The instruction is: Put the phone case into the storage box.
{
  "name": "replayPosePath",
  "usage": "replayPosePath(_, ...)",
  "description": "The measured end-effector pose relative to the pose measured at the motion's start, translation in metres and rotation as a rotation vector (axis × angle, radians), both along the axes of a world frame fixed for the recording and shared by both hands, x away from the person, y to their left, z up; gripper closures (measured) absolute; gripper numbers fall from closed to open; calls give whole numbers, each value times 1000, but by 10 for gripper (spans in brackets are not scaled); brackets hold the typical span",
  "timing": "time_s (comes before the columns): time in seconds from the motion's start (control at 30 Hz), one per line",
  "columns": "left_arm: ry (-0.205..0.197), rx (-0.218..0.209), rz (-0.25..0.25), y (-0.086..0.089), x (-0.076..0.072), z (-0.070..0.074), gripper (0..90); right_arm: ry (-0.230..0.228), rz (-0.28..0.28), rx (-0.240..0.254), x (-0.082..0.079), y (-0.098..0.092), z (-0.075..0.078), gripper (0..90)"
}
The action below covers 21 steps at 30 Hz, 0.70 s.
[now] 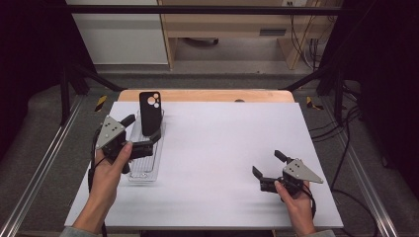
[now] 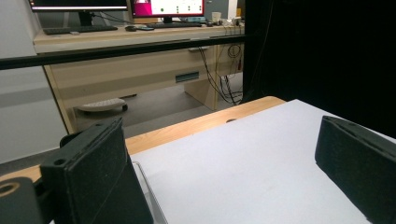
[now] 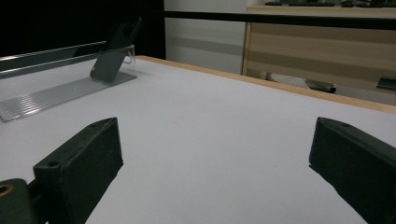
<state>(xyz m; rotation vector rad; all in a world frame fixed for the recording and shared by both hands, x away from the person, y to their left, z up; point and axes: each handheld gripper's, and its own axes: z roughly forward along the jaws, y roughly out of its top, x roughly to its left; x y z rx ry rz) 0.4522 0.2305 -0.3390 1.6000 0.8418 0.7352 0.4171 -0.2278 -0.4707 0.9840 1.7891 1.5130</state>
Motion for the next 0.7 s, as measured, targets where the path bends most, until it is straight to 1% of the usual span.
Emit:
replayPosePath(0.1,-4,-6,0,0,-2,0,17,2,6,-4,0,1,-1,28)
replayPosePath(0.17,-14,0,-1,-1,-4,0,17,1,9,-6,0,1,-1,28)
replayPosePath(0.23,-22,-6,3,0,-5,0,17,1,10,-6,0,1,-1,28)
replayPosePath(0.3,-22,-4,6,0,-4,-1,16,-1,9,-9,0,1,-1,28)
replayPosePath(0.4,-21,-15,6,1,-5,-4,17,0,9,-12,0,2,-1,28)
replayPosePath(0.57,-31,-12,9,3,-10,-7,16,-3,11,-17,0,2,-1,29)
replayPosePath(0.7,-28,-14,9,6,-12,-9,16,-5,13,-22,0,2,-1,29)
